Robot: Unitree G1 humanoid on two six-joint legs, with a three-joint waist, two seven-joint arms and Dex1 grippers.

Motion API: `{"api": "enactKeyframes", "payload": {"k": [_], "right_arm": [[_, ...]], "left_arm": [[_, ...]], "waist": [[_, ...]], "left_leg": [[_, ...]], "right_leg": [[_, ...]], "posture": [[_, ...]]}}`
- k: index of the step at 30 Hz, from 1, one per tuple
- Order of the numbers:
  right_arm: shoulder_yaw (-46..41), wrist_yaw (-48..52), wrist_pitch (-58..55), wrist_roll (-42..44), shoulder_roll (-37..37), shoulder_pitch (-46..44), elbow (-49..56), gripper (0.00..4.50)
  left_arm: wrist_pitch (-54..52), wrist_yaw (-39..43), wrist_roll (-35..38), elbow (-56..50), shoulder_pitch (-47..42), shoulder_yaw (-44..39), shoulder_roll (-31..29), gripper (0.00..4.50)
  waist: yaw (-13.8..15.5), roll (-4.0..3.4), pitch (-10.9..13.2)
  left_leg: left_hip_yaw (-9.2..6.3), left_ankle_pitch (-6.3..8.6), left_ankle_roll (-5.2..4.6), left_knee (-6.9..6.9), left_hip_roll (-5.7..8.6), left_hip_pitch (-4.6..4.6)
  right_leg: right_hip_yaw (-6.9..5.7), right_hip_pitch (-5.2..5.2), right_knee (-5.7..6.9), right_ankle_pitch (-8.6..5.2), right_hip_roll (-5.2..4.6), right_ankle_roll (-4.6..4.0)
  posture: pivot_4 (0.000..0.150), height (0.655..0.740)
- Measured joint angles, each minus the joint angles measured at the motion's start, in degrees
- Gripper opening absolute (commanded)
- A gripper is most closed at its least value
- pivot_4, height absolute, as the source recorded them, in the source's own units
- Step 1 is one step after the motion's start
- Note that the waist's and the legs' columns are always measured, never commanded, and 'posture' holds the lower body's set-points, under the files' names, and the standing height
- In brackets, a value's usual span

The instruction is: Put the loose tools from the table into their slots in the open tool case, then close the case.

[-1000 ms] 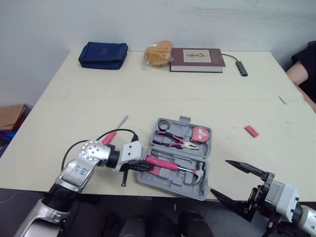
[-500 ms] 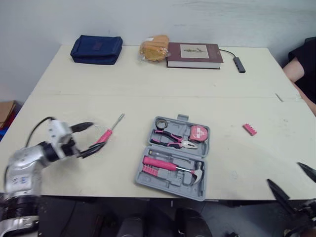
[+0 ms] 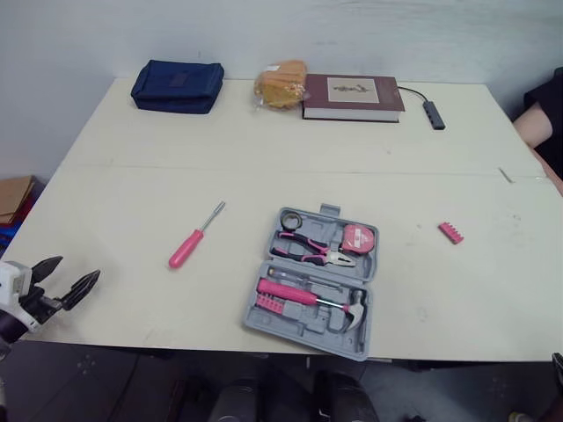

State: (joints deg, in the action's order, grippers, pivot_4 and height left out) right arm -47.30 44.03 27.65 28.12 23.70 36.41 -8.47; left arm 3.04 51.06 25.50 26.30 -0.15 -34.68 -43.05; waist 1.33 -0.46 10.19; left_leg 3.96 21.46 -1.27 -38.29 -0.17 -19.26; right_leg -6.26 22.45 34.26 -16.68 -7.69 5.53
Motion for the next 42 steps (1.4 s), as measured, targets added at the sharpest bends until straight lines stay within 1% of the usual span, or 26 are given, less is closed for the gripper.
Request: {"api": "enactKeyframes", "payload": {"k": [4,6,9,11,14,16,17,19,21,25,27,29,32,35,39,42], "right_arm": [[0.24,-1.79,-0.8,0.12,-0.01,-1.64,2.21,4.5],[1.0,-4.61,-3.02,0.54,-0.07,-4.21,5.46,4.5],[4.29,-8.28,-7.32,0.11,0.06,-6.62,12.76,4.5],[6.78,-11.56,-13.89,-1.02,1.34,-6.99,17.6,4.5],[9.66,-16.83,-28.32,-1.36,7.13,-9.78,24.23,4.5],[10.87,-18.73,-36.4,0.21,10.47,-12.92,27.41,4.5],[11.19,-18.81,-38.91,1.24,11.26,-14.62,28.28,4.5],[14.4,-18.0,-46.06,3.44,15.19,-20.56,27.61,4.5],[17.14,-17.09,-50.07,4.53,17.51,-25.81,26.51,4.5],[20.97,-13.75,-54.51,4.34,20.93,-34.21,18.9,4.5],[24.4,-10.99,-54.17,2.12,21.89,-41.06,9.35,4.5],[26.95,-8.67,-53.22,-0.18,22.59,-45.93,1.22,4.5],[30.08,-4.5,-49.72,-4.01,22.78,-51.41,-10.49,4.5],[31.74,-0.97,-46.56,-6.15,22.87,-55.18,-17.65,4.5],[34.0,3.12,-40.34,-10.13,23.27,-62.55,-29.26,4.5],[35.0,5.84,-36.95,-11.7,23.27,-66.41,-36.48,4.5]], "left_arm": [[-1.54,-0.47,0.43,-5.92,-3.62,3.46,2.73,4.44],[-3.38,-0.78,1.35,-9.95,-5.98,6.3,4.8,4.44],[-6.22,-0.45,2.27,-14.79,-8.87,10.44,6.2,4.44],[-8.6,-0.09,3.16,-17.78,-11.05,12.93,6.79,4.44],[-11.3,0.71,3.95,-21.55,-15.67,17.08,8.55,4.44],[-12.62,1.67,4.33,-23.31,-17.99,19.89,9.34,4.44],[-13.19,2.2,4.54,-23.62,-18.77,20.82,9.67,4.44],[-16.05,4.66,5.57,-24.64,-21.9,24.65,11.05,4.44],[-18.42,6.75,6.86,-27.29,-24.39,28.48,12.3,4.44],[-23.22,10.12,9.93,-31.09,-26.19,31.46,12.72,4.44],[-25.44,11.26,10.42,-32.14,-26.46,33.1,12.72,4.44],[-26.53,12.23,10.62,-33.79,-26.65,35.22,13.15,4.44],[-27.46,12.86,10.62,-34.68,-26.9,35.77,13.16,4.44],[-27.9,12.79,10.63,-34.82,-26.97,35.72,13.2,4.44],[-28.7,12.78,10.71,-35.47,-27.03,35.68,13.1,4.44],[-29.47,12.68,10.94,-36.84,-26.87,35.49,12.87,4.44]], "waist": [[-0.18,-0.06,0.01],[-0.56,-0.06,0.02],[-1.14,-0.05,0.02],[-1.23,-0.05,0.02],[-1.3,-0.05,0.03],[-1.3,-0.04,0.03],[-1.25,-0.03,0.04],[-1.24,0.07,0.13],[-1.17,0.14,0.18],[-1.18,0.15,0.19],[-1.42,0.23,0.28],[-1.41,0.2,0.34],[-1.31,0.19,0.36],[-1.29,0.05,0.44],[-1.41,0.05,0.45],[-1.43,0.05,0.45]], "left_leg": [[0.06,-0.07,0.07,0.04,0.01,0.06],[0.1,-0.1,0.09,0.03,0.01,0.06],[0.11,-0.14,0.12,0.05,0.01,0.06],[0.11,-0.33,-0.15,0.08,0.01,0.03],[0.16,-0.4,-0.3,0.0,0.12,-0.02],[0.16,-0.41,-0.31,-0.01,0.14,-0.01],[0.15,-0.41,-0.3,0.0,0.13,-0.01],[0.17,-0.47,-0.37,-0.1,0.18,-0.05],[0.16,-0.48,-0.39,-0.24,0.18,-0.09],[0.13,-0.49,-0.42,-0.46,0.15,-0.25],[0.13,-0.48,-0.48,-0.72,0.16,-0.42],[0.1,-0.55,-0.64,-0.78,0.31,-0.55],[-0.01,-0.58,-0.69,-0.83,0.34,-0.65],[-0.15,-0.62,-0.73,-0.91,0.37,-0.87],[-0.18,-0.64,-0.76,-0.93,0.41,-0.9],[-0.21,-0.64,-0.75,-0.94,0.41,-0.91]], "right_leg": [[0.05,0.01,0.1,0.01,0.01,0.0],[0.09,0.02,0.16,0.01,0.02,0.01],[0.07,0.05,0.23,0.01,0.08,0.01],[0.05,0.08,0.32,0.01,0.12,0.01],[0.09,0.07,0.4,0.07,0.05,0.11],[0.1,0.04,0.32,0.08,0.07,0.14],[0.06,0.04,0.29,0.08,0.12,0.13],[0.06,0.05,0.36,0.09,0.13,0.15],[0.07,0.04,0.36,0.1,0.13,0.16],[-0.01,0.03,0.47,0.1,0.21,0.17],[-0.05,0.04,0.47,0.15,0.3,0.27],[-0.06,0.09,0.45,0.22,0.27,0.39],[-0.14,0.09,0.41,0.25,0.25,0.44],[-0.29,0.16,0.39,0.28,0.24,0.49],[-0.35,0.14,0.34,0.31,0.25,0.54],[-0.38,0.12,0.33,0.32,0.26,0.54]], "posture": [[0.15,0.74],[0.15,0.74],[0.15,0.74],[0.15,0.74],[0.15,0.74],[0.15,0.74],[0.15,0.74],[0.15,0.74],[0.15,0.74],[0.15,0.74],[0.15,0.74],[0.15,0.74],[0.15,0.74],[0.15,0.74],[0.15,0.74],[0.15,0.74]]}}
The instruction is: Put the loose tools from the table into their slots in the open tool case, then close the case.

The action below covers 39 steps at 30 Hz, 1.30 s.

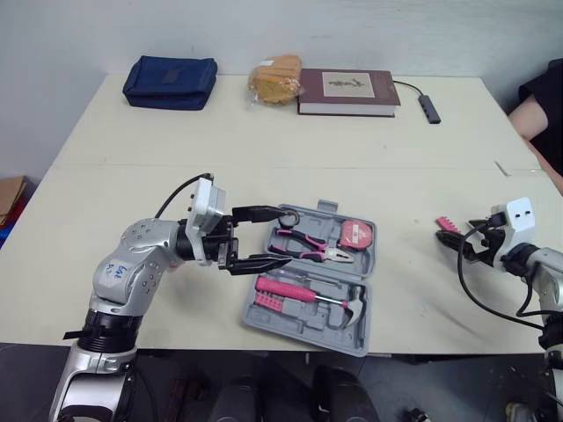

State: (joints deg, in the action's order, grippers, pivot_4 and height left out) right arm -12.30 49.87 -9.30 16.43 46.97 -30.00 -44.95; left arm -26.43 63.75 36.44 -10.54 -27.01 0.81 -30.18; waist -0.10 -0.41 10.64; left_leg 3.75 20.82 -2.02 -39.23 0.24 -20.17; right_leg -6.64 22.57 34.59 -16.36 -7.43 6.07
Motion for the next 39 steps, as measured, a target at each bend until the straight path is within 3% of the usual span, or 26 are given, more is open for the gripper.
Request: {"api": "enactKeyframes", "payload": {"k": [5,18,21,27,28,34,39], "right_arm": [[0.62,4.62,3.08,-1.52,0.02,-4.5,-7.65,4.5],[0.72,8.79,6.94,-3.26,0.86,-3.59,-9.44,4.5],[0.7,8.09,7.85,-3.32,0.64,-3.41,-9.65,3.69],[0.56,7.24,8.35,-3.23,-0.39,-2.91,-8.98,0.91],[0.55,6.97,8.39,-3.22,-0.4,-2.73,-8.69,0.75],[-1.27,5.84,6.25,-2.54,0.37,5.08,2.63,0.75],[-1.51,7.82,-1.65,-1.27,4.73,17.15,26.84,0.75]], "left_arm": [[-1.23,-0.48,0.35,-0.8,0.55,-0.49,-0.48,4.44],[-1.92,-0.94,0.41,-2.25,0.96,-1.04,-1.91,4.44],[-1.9,-0.75,0.41,-2.13,0.89,-1.03,-1.91,4.5],[-1.83,1.22,0.41,-1.11,0.19,-0.62,-1.92,4.5],[-1.83,1.46,0.4,-0.42,0.19,-0.52,-1.92,4.5],[-1.56,3.49,0.37,0.16,0.21,0.33,-2.02,4.5],[3.27,9.77,-1.17,1.79,0.29,0.73,-4.91,4.5]], "waist": [[-0.03,0.0,0.0],[0.07,0.0,0.0],[0.1,0.01,0.0],[0.12,0.03,-0.02],[0.14,0.03,-0.02],[0.91,0.02,-0.02],[1.35,-0.42,0.22]], "left_leg": [[-0.04,-0.01,0.01,-0.03,-0.01,0.0],[-0.13,-0.01,0.03,-0.06,-0.01,0.02],[-0.15,-0.01,0.03,-0.1,0.0,0.02],[-0.24,-0.01,0.03,-0.33,0.0,0.03],[-0.28,-0.01,0.03,-0.38,0.0,0.03],[-0.49,0.03,0.09,-0.41,-0.03,-0.07],[-0.34,0.02,0.08,-0.43,0.0,-0.19]], "right_leg": [[-0.01,-0.03,0.0,0.01,0.0,0.01],[-0.05,-0.12,-0.04,0.01,-0.01,0.01],[-0.06,-0.15,-0.06,0.02,-0.01,0.02],[-0.06,-0.3,-0.05,0.08,-0.02,0.07],[-0.08,-0.33,-0.06,0.09,-0.02,0.08],[-0.18,-0.33,-0.14,0.1,-0.08,0.07],[-0.14,-0.11,-0.03,0.09,-0.01,0.07]], "posture": [[0.15,0.74],[0.15,0.74],[0.15,0.74],[0.15,0.74],[0.15,0.74],[0.15,0.74],[0.15,0.74]]}}
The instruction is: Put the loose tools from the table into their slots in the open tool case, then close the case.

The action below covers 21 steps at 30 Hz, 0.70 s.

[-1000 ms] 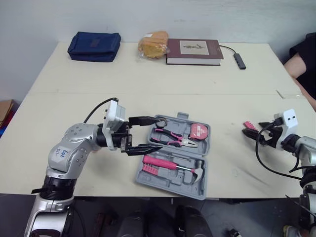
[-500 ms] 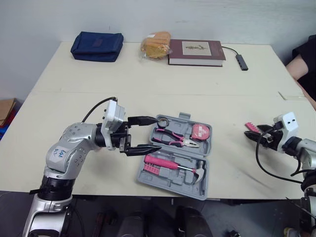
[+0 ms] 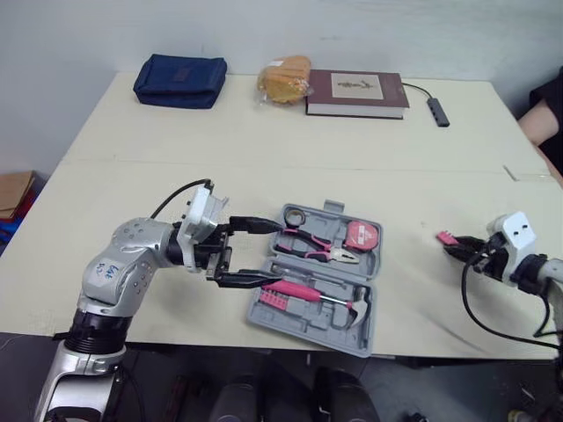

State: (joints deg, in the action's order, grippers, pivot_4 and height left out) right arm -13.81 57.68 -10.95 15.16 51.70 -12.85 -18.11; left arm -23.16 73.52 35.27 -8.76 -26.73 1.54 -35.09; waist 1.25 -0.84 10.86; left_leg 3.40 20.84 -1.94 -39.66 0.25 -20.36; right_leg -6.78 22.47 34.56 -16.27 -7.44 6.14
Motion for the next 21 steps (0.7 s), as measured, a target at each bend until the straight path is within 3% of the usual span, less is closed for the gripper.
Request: {"api": "enactKeyframes", "payload": {"k": [7,10,16,21], "right_arm": [[-0.07,0.38,-21.89,9.36,8.51,6.3,40.17,0.75],[2.15,-2.22,-32.92,16.05,8.85,6.08,53.62,0.75],[7.49,-9.33,-48.17,23.37,8.85,1.53,65.12,0.75],[13.03,-14.25,-55.09,26.6,8.32,-1.0,68.27,0.75]], "left_arm": [[9.41,6.76,-2.77,3.3,-0.11,1.58,0.69,4.5],[12.83,8.08,-5.89,5.91,-0.09,2.68,0.56,4.5],[14.08,9.07,-6.23,7.38,0.08,2.89,0.34,4.5],[15.78,10.12,-6.35,7.55,0.07,2.9,0.2,4.5]], "waist": [[0.16,-0.05,0.07],[0.28,0.08,0.14],[0.22,0.1,0.15],[0.14,0.1,0.15]], "left_leg": [[0.06,0.03,0.05,0.0,-0.08,0.05],[-0.01,0.05,0.03,-0.01,-0.06,-0.01],[-0.17,0.08,-0.05,-0.07,-0.04,-0.18],[-0.18,0.08,-0.05,-0.07,-0.05,-0.22]], "right_leg": [[0.07,0.07,-0.09,-0.02,-0.06,-0.04],[0.05,0.07,-0.16,-0.01,-0.11,-0.05],[-0.06,0.08,-0.43,0.07,-0.25,-0.04],[-0.11,0.08,-0.47,0.08,-0.21,-0.04]], "posture": [[0.15,0.74],[0.15,0.74],[0.15,0.74],[0.15,0.74]]}}
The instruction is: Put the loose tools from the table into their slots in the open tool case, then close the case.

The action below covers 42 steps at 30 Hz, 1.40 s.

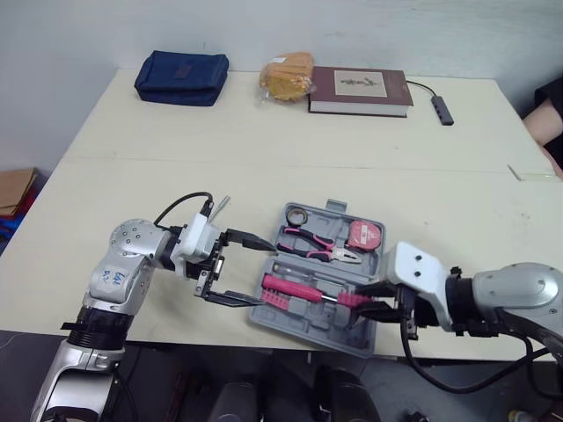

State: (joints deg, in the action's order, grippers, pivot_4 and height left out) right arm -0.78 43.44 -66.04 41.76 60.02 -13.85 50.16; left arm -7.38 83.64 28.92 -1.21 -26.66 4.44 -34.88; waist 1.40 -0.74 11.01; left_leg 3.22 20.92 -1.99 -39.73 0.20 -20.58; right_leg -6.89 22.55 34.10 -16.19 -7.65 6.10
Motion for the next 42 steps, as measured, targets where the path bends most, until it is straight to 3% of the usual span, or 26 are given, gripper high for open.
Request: {"api": "enactKeyframes", "payload": {"k": [7,16,38,39,42], "right_arm": [[8.29,-7.71,-6.48,0.31,-7.13,-5.88,0.04,0.75],[16.37,-10.4,-9.19,-0.8,-8.86,-10.04,-1.08,0.75],[20.87,-9.48,-6.61,-4.88,-12.28,-11.72,-4.66,0.75],[20.88,-9.21,-6.35,-4.92,-12.08,-11.64,-4.69,1.76],[19.98,-8.66,-5.27,-4.77,-11.97,-10.29,-4.55,3.01]], "left_arm": [[0.08,1.04,-0.57,-0.1,0.9,0.72,-0.7,4.5],[0.63,1.11,-1.89,-0.09,2.5,0.83,-1.89,4.5],[-0.01,-0.51,-2.16,-1.1,4.51,0.81,-2.51,4.5],[-0.01,-0.54,-2.16,-1.1,4.51,0.81,-2.51,4.5],[-0.02,-0.62,-2.16,-1.12,4.51,0.82,-2.51,4.5]], "waist": [[-0.17,0.0,0.0],[-0.12,0.01,-0.01],[-0.82,0.03,-0.02],[-0.81,0.03,-0.02],[-0.8,0.03,-0.02]], "left_leg": [[0.0,0.0,0.0,0.02,-0.03,-0.04],[-0.02,-0.02,-0.04,-0.01,0.02,-0.07],[-0.03,-0.02,-0.03,-0.01,-0.03,-0.06],[-0.02,-0.02,-0.03,-0.01,-0.02,-0.06],[-0.03,-0.02,-0.03,0.0,-0.02,-0.06]], "right_leg": [[-0.03,0.04,0.12,0.01,0.09,-0.01],[-0.09,0.04,0.21,0.02,0.11,0.01],[-0.11,0.04,0.28,0.01,0.1,0.0],[-0.11,0.04,0.28,0.01,0.1,0.0],[-0.11,0.04,0.26,0.01,0.1,0.0]], "posture": [[0.15,0.74],[0.15,0.74],[0.15,0.74],[0.15,0.74],[0.15,0.74]]}}
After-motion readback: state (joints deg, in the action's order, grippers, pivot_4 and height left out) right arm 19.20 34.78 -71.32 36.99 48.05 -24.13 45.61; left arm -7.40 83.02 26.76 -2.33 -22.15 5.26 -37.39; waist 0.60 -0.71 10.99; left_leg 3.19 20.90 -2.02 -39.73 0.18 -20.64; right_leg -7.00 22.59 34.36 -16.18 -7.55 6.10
